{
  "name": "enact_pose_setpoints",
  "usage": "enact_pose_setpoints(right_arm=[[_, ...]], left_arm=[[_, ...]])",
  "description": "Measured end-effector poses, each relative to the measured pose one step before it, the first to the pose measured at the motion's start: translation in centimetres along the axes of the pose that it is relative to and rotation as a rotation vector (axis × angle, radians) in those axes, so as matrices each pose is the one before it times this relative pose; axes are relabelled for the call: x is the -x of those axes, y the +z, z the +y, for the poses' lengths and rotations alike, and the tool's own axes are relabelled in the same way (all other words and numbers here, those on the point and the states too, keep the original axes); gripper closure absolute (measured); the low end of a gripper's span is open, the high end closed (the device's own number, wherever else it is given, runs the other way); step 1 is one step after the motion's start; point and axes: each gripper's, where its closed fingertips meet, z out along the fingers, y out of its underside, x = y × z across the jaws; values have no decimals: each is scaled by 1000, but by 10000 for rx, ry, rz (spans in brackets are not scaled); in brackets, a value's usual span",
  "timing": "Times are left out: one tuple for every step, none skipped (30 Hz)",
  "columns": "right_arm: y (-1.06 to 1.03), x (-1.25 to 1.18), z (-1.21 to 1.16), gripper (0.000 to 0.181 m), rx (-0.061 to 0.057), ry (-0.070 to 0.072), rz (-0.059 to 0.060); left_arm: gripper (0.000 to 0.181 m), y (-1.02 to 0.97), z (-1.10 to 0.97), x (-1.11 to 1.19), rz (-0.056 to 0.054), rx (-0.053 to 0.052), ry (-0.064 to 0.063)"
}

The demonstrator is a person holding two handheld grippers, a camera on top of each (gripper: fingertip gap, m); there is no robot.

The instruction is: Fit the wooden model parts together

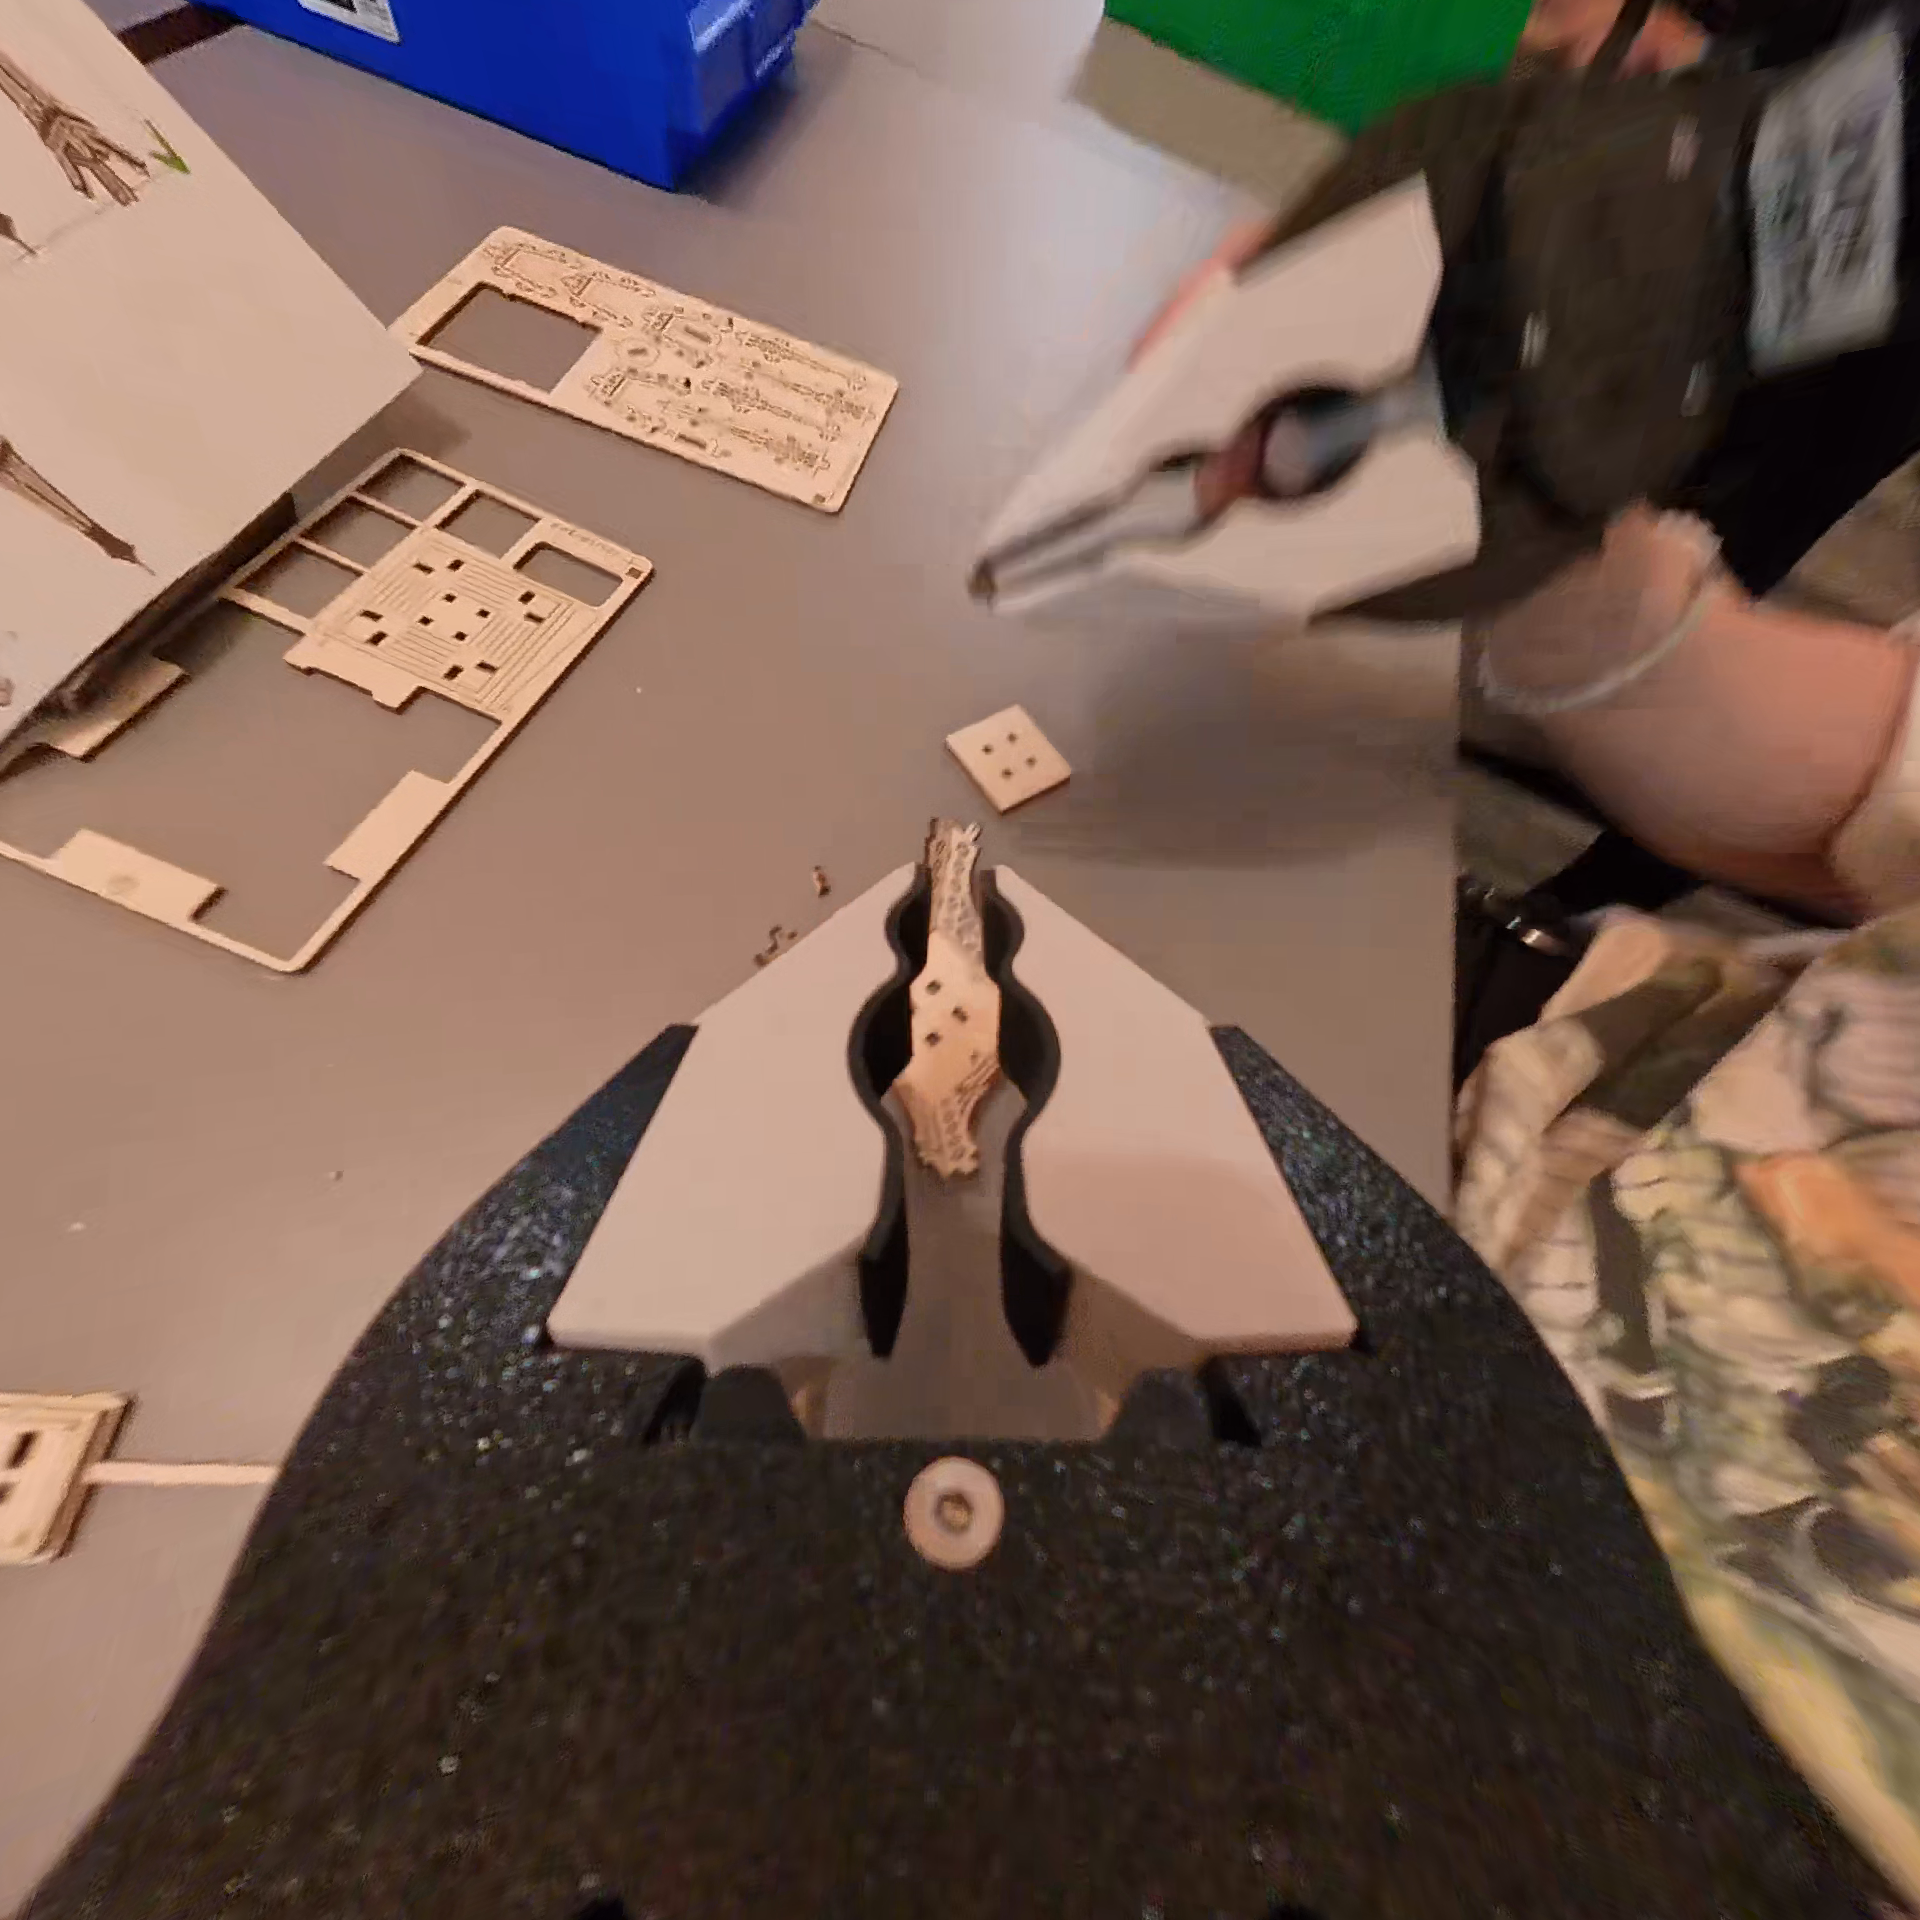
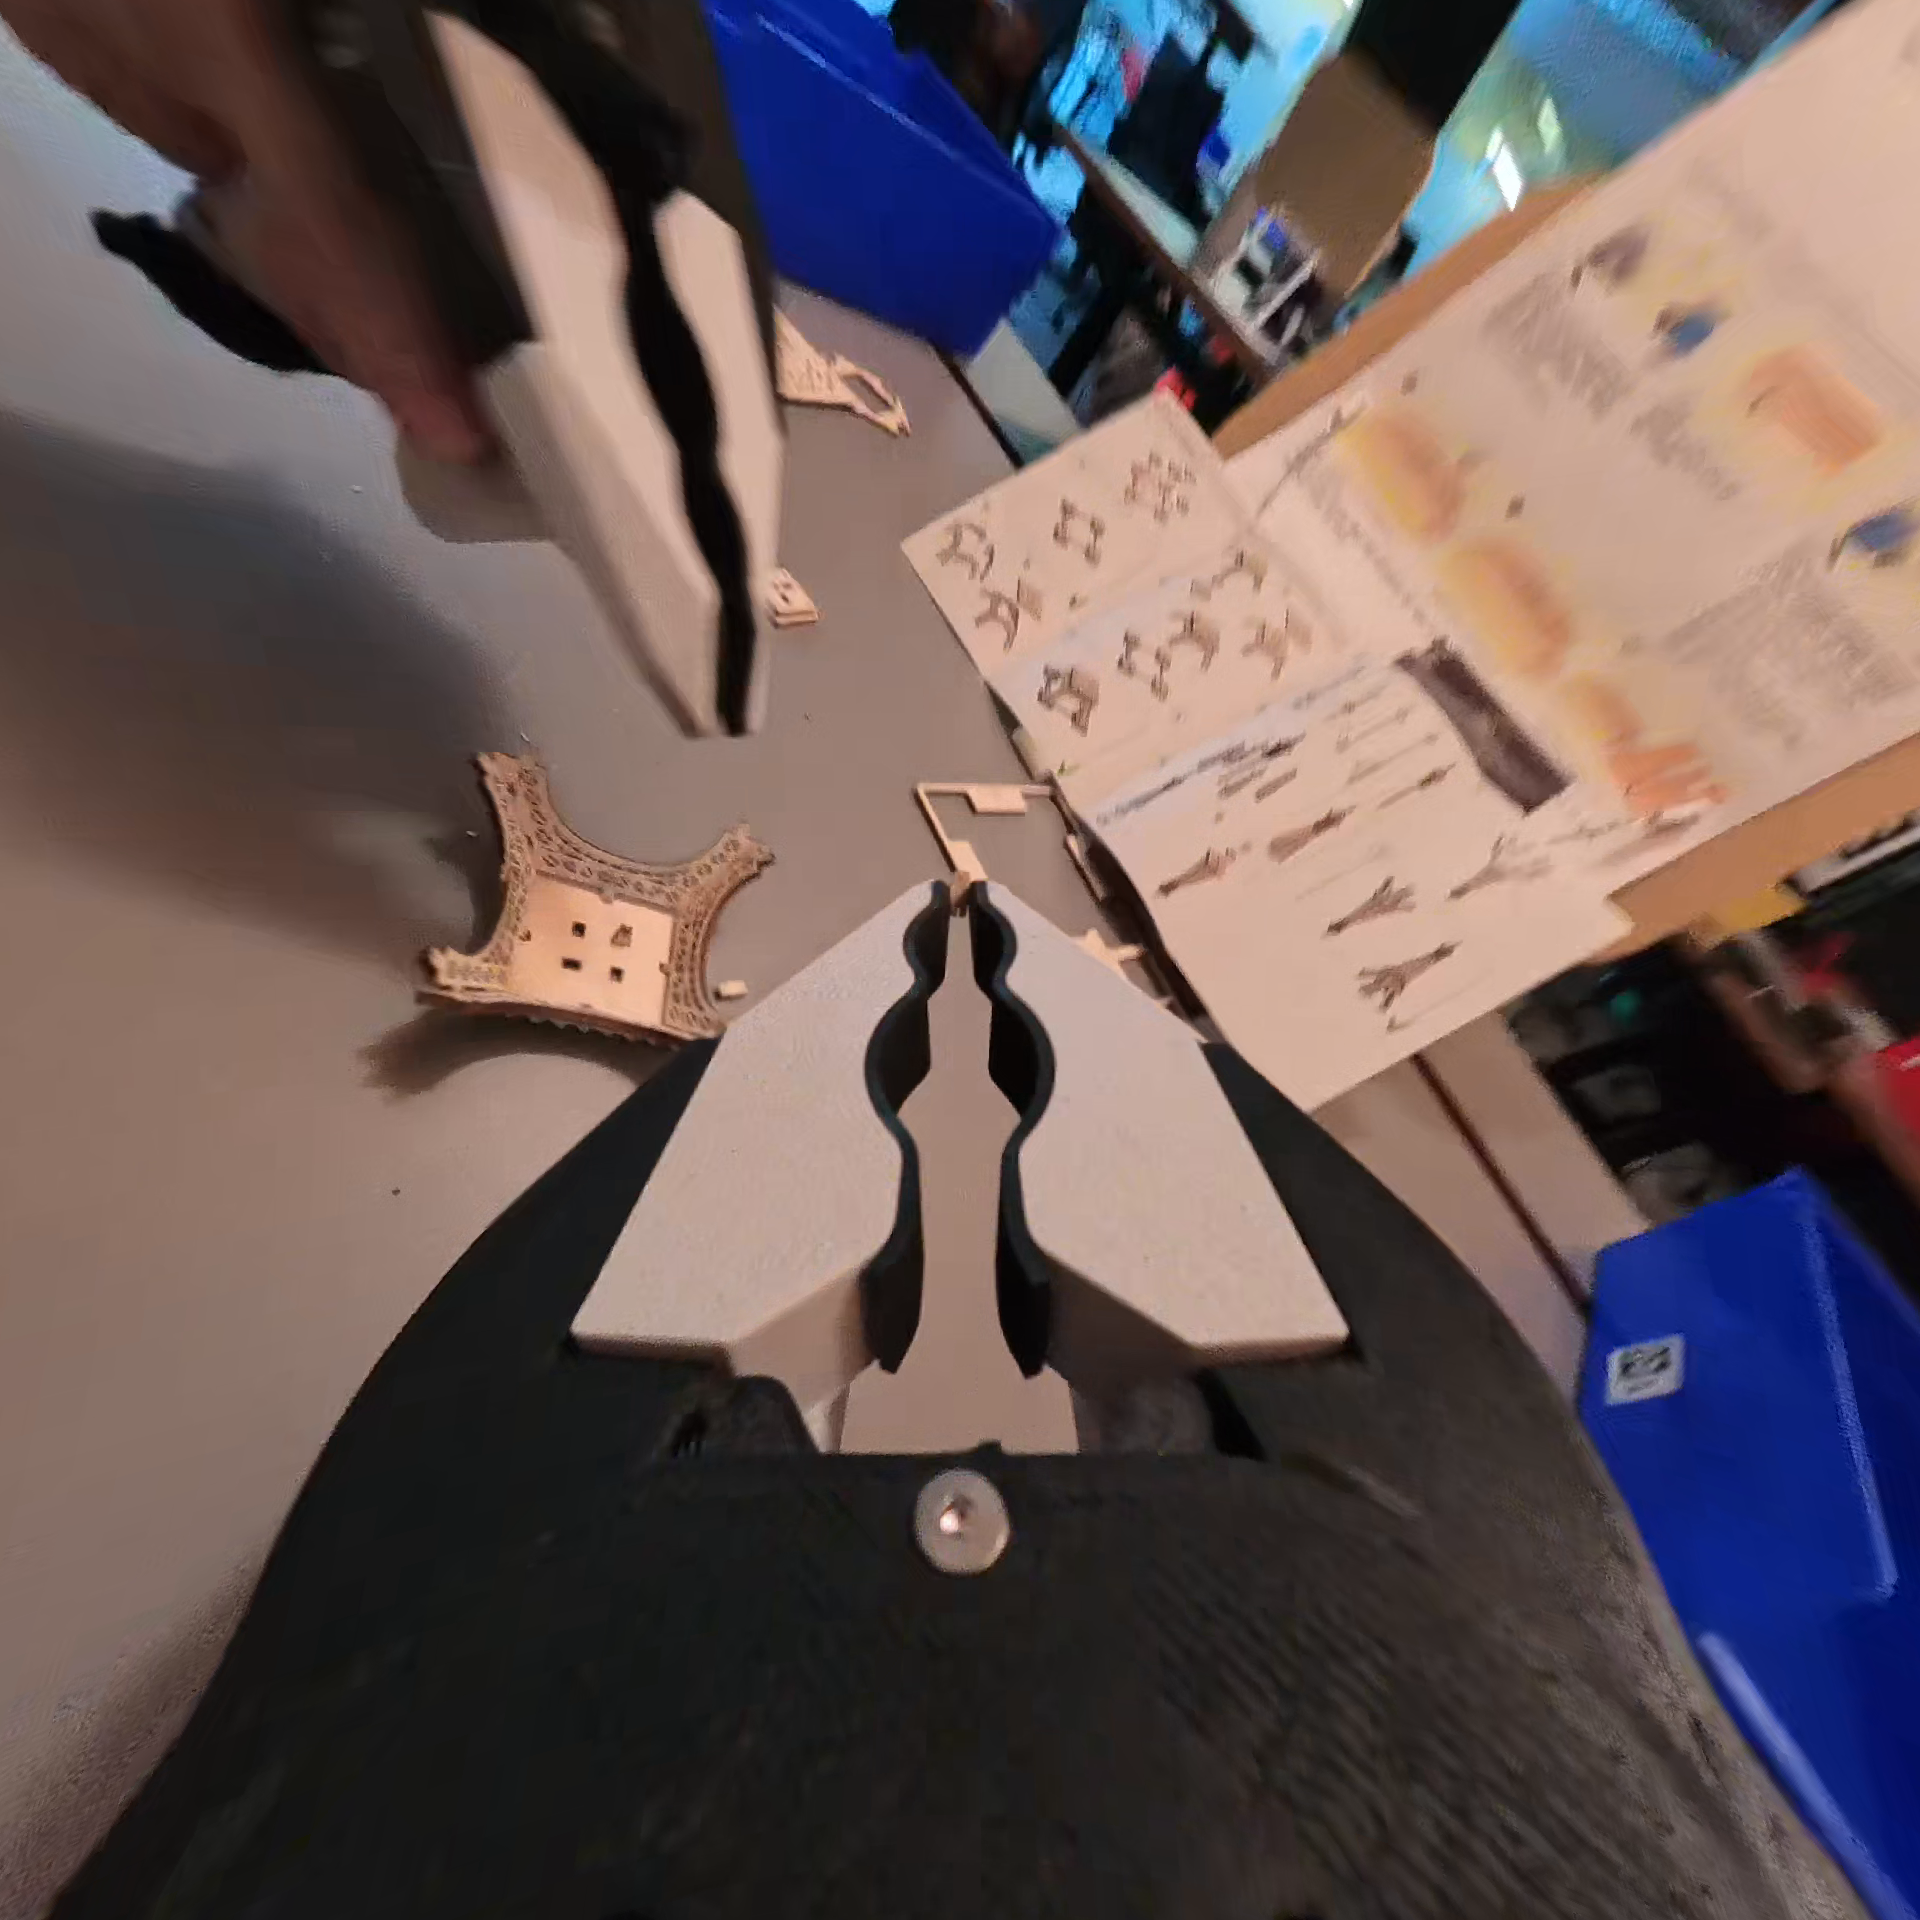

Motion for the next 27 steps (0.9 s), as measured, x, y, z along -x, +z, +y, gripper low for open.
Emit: enact_pose_setpoints(right_arm=[[56,427,-410,180,-170,-532,358],[45,114,-266,180,-61,-603,551],[58,443,-296,180,-76,-635,247],[80,638,-224,180,-13,-544,-36],[20,53,-188,180,-2,-336,222],[-82,-138,-342,180,-145,-130,242],[-97,1,-446,180,-229,104,35],[-78,38,-351,180,-183,210,-40],[-127,-154,-351,180,-206,66,108],[-164,-162,-284,180,-190,-89,129],[-90,-13,-45,180,-33,-66,12],[-14,66,186,180,100,16,-52],[-84,32,-73,180,-103,19,-6],[-139,151,-325,180,-259,63,-76],[-61,132,-145,180,-101,162,-88],[-7,-19,27,180,22,87,11],[-64,-91,-114,180,-78,-86,90],[-76,13,-266,181,-159,-121,24],[-40,-28,-124,180,-48,-56,11],[-16,-78,-76,180,-22,-58,45],[-30,6,-179,180,-93,-87,3],[-21,80,-198,180,-106,-73,-43],[0,-36,-66,180,-17,-44,37],[18,-13,59,180,54,-75,33],[37,112,105,180,51,-64,-61],[21,105,81,180,31,-12,-58],[10,-1,55,180,4,23,11]], left_arm=[[175,24,-600,-335,193,-197,-311],[175,62,-428,-530,251,-82,-159],[174,109,-252,-538,197,29,-33],[174,128,-176,-347,31,76,41],[173,129,-117,-154,-97,87,76],[173,133,-32,-172,-55,119,96],[172,108,27,-164,-26,126,46],[171,72,-36,1,-95,71,-24],[171,28,-116,72,-89,2,-33],[172,-19,-189,47,-28,-48,-19],[172,-70,-211,99,-48,-66,-38],[173,-141,-227,133,-74,-70,-21],[174,-158,-298,-9,0,-105,90],[175,-152,-335,-165,63,-123,148],[175,-99,-266,-136,39,-62,113],[175,-49,-150,-149,57,10,83],[175,3,-49,-208,112,60,45],[175,4,-14,-142,92,50,-24],[175,14,-50,-37,50,7,-69],[175,42,-84,-128,122,-46,-54],[176,28,-111,-250,224,-97,-46],[178,29,-94,-151,144,-98,-77],[177,44,-39,95,8,-57,-59],[179,78,16,-12,66,-10,7],[180,66,154,-15,33,67,46],[180,57,83,21,-26,38,38],[181,38,-2,29,-28,1,4]])
